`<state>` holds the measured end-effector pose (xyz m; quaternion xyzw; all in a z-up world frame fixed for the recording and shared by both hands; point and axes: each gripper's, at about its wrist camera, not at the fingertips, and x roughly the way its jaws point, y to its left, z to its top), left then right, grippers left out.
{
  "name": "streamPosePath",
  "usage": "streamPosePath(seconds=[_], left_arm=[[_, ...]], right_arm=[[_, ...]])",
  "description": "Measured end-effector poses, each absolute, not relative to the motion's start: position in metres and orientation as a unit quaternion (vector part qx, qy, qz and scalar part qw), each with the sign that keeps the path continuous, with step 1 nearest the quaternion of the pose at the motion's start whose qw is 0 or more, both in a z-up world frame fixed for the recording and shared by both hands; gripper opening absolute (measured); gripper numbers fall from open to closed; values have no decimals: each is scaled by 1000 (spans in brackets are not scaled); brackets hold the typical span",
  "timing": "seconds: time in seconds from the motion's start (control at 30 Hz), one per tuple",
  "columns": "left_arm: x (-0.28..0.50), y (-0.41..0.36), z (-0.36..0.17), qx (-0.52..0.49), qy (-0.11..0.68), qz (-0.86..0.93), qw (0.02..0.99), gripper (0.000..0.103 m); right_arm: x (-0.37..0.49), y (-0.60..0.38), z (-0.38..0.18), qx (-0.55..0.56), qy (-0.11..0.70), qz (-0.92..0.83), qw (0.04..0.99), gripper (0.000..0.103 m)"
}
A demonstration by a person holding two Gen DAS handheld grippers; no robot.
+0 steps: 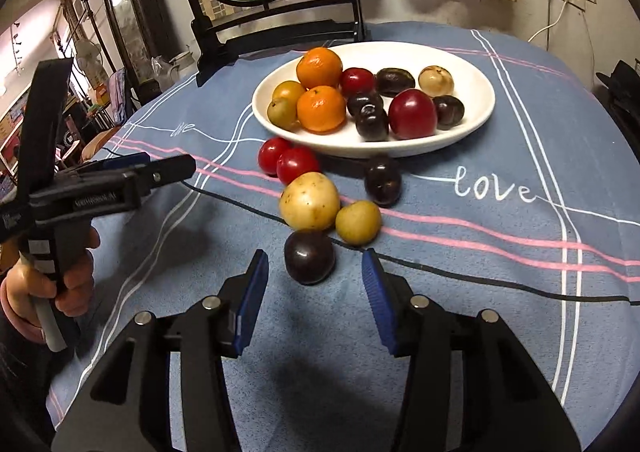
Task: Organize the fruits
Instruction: 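Grasp a pale yellow pepino with the left tool while the right tool grasps a dark plum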
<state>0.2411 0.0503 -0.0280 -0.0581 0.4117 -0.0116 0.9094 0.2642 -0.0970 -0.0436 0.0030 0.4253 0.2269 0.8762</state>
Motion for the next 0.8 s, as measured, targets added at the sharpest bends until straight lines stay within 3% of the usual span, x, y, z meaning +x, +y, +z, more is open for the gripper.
streamPosePath(seconds=[0.17, 0.43, 0.5, 0.8], left_arm=[[240, 46, -28, -46, 416, -14, 908, 99], [238, 40, -26, -37, 413, -20, 910, 99], [238, 40, -25, -37, 413, -20, 910, 99], [228, 15, -21, -34, 399, -106, 910, 99]], right_arm=[[262, -93, -46, -15, 424, 228, 876, 37], [264, -81, -48, -39, 418, 226, 879, 33], [263, -77, -51, -58, 419, 222, 879, 28], [264, -122, -17, 17, 384, 202, 901, 27]])
